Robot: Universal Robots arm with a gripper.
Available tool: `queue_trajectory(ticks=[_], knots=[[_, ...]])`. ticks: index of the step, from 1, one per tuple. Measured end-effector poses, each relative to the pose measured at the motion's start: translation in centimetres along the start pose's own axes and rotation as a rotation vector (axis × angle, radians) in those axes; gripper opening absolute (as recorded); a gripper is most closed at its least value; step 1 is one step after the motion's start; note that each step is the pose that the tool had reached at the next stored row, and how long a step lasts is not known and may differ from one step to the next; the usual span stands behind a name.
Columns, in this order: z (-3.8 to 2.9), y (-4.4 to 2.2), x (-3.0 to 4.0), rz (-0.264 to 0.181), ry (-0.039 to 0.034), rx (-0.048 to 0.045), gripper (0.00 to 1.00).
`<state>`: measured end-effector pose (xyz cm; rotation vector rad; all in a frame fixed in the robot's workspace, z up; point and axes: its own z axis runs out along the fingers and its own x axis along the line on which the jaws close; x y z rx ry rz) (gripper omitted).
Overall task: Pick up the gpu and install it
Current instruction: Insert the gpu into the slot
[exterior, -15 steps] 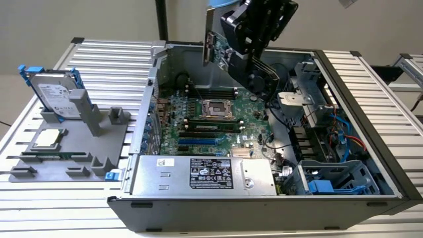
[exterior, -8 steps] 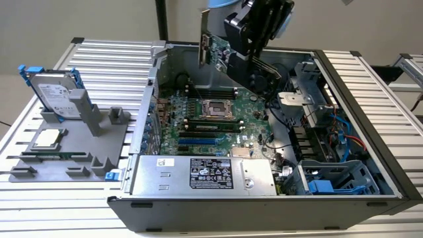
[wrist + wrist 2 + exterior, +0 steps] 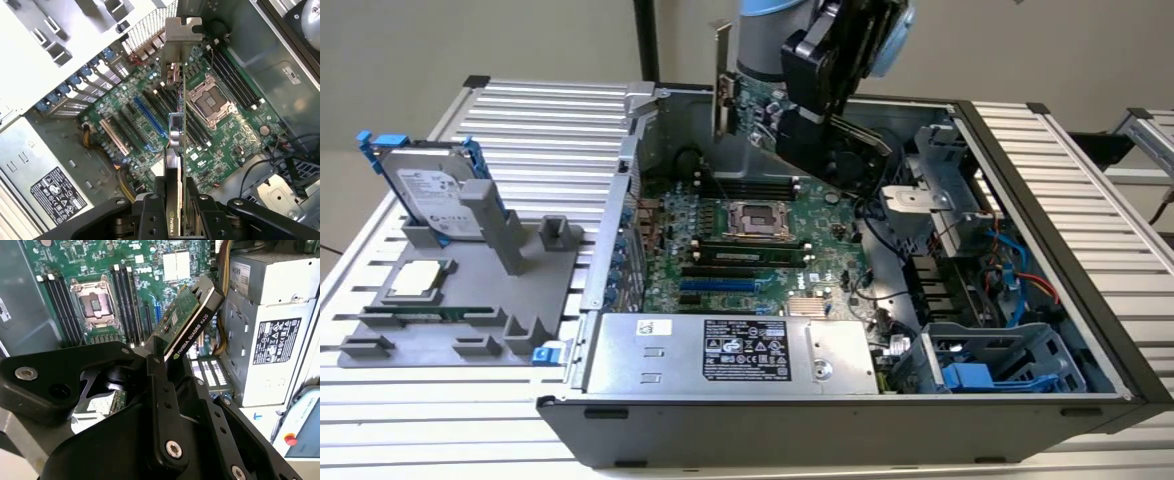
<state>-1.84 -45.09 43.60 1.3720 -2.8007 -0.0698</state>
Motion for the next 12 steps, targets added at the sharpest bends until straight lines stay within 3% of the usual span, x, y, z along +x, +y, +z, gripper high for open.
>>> queue_trajectory(ticks=[12], knots=[[0.00, 0.00, 0.00, -0.203, 0.0102, 0.0001, 0.00]])
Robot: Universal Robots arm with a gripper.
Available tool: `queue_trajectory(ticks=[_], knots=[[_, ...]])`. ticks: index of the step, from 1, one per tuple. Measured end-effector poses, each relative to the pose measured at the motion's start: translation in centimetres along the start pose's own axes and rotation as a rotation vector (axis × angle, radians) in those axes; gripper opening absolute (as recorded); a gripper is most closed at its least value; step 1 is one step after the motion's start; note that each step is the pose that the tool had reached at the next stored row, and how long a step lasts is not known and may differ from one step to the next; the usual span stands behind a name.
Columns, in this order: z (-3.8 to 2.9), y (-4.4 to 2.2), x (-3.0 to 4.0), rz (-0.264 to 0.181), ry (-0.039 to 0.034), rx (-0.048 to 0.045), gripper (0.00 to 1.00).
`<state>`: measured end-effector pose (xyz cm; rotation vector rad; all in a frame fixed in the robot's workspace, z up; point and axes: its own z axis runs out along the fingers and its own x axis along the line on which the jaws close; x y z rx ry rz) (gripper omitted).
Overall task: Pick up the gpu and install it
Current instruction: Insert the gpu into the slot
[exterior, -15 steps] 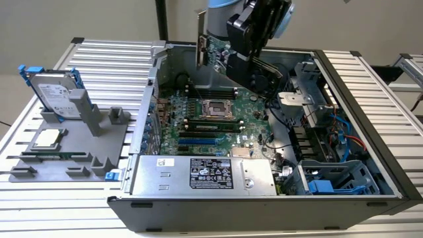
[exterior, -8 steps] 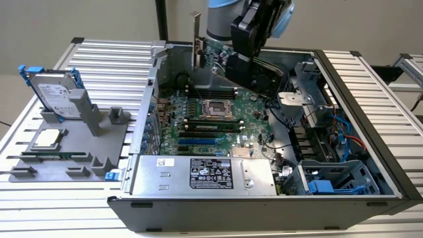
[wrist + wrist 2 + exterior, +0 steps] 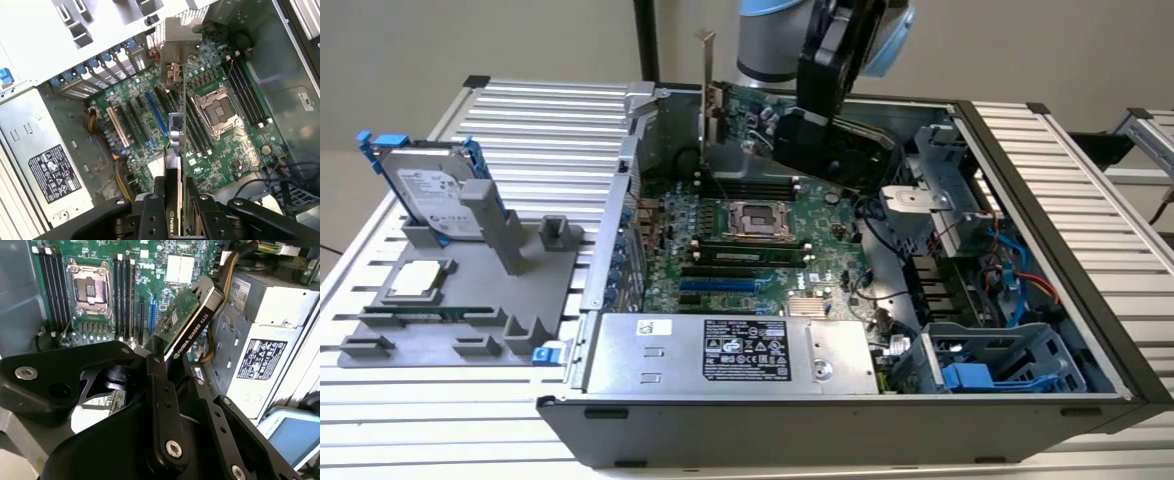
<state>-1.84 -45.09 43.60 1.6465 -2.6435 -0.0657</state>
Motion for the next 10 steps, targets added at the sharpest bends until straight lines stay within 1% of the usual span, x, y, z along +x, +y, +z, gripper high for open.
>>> queue_trajectory(ticks=[10], knots=[[0.00, 0.00, 0.00, -0.171, 0.0086, 0.0000, 0.00]])
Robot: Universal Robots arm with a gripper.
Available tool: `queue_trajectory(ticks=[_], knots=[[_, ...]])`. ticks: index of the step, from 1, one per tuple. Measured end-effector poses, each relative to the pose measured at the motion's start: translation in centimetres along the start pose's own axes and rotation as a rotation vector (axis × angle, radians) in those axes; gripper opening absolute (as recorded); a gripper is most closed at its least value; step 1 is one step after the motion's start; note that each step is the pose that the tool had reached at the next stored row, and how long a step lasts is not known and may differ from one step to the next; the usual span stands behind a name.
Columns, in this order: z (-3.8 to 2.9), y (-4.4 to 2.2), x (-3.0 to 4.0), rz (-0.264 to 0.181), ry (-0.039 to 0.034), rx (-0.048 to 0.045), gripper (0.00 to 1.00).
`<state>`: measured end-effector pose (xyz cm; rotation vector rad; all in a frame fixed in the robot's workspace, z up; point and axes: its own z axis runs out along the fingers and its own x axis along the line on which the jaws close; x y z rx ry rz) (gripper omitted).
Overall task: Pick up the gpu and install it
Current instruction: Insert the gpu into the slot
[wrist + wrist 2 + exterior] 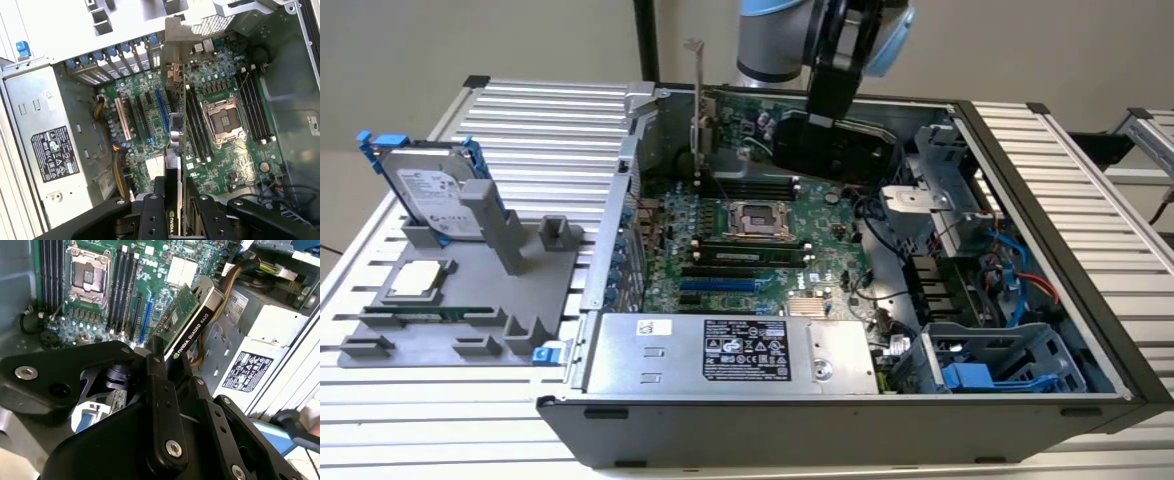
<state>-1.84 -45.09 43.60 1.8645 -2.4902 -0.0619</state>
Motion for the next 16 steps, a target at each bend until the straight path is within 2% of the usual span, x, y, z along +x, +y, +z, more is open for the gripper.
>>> queue_trajectory(ticks=[11, 16], knots=[[0.00, 0.00, 0.00, -0.178, 0.0089, 0.0001, 0.00], [0.00, 0.00, 0.00, -0.191, 0.0096, 0.0001, 0.00]])
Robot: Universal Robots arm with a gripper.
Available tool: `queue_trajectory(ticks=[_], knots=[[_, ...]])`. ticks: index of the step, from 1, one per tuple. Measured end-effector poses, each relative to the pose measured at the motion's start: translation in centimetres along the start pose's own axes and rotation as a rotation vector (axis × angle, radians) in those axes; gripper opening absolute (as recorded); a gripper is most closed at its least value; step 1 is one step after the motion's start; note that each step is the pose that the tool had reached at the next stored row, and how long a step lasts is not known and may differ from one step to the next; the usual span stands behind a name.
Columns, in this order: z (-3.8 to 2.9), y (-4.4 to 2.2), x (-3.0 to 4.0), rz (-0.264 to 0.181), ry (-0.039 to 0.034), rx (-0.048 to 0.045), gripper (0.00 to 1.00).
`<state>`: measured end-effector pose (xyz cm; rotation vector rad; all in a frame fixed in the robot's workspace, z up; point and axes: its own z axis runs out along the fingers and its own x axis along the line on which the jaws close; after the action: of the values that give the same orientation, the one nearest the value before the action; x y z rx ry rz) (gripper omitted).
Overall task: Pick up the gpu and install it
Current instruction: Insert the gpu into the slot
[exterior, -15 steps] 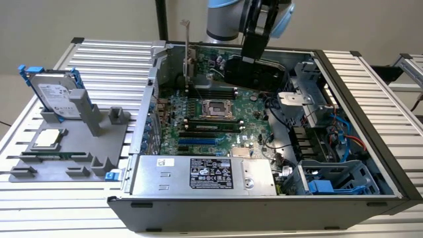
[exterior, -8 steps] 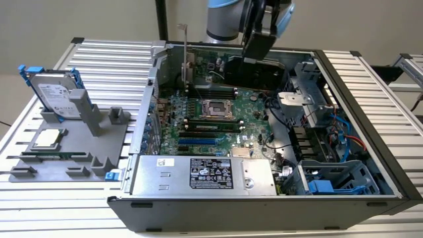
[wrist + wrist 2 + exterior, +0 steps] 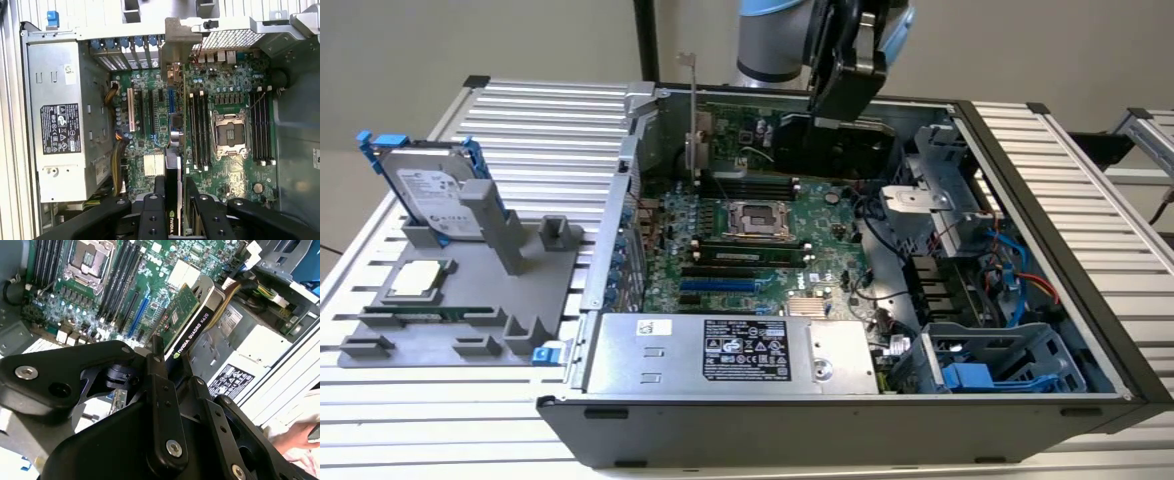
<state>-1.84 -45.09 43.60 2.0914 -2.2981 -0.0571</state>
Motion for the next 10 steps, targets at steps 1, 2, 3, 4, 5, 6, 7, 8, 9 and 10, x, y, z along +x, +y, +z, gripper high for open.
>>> queue_trajectory(ticks=[1, 2, 3, 4, 5, 6, 7, 8, 9, 10], knots=[[0.01, 0.00, 0.00, 0.000, 0.0000, 0.0000, 0.00], [0.06, 0.00, -0.01, 0.000, -0.0002, 0.0000, 0.00], [0.14, -0.01, -0.01, 0.000, -0.0001, 0.0000, 0.00], [0.27, -0.01, 0.00, 0.000, 0.0001, 0.0000, 0.00], [0.45, -0.02, 0.00, 0.000, -0.0001, 0.0000, 0.00], [0.64, -0.03, 0.00, 0.000, -0.0001, 0.0000, 0.00], [0.81, -0.04, 0.00, 0.000, 0.0002, 0.0000, 0.00], [0.99, -0.05, 0.00, 0.000, 0.0001, 0.0000, 0.00], [1.17, -0.06, 0.00, 0.000, 0.0000, 0.0001, 0.00], [1.36, -0.07, -0.01, 0.000, 0.0000, 0.0001, 0.00]])
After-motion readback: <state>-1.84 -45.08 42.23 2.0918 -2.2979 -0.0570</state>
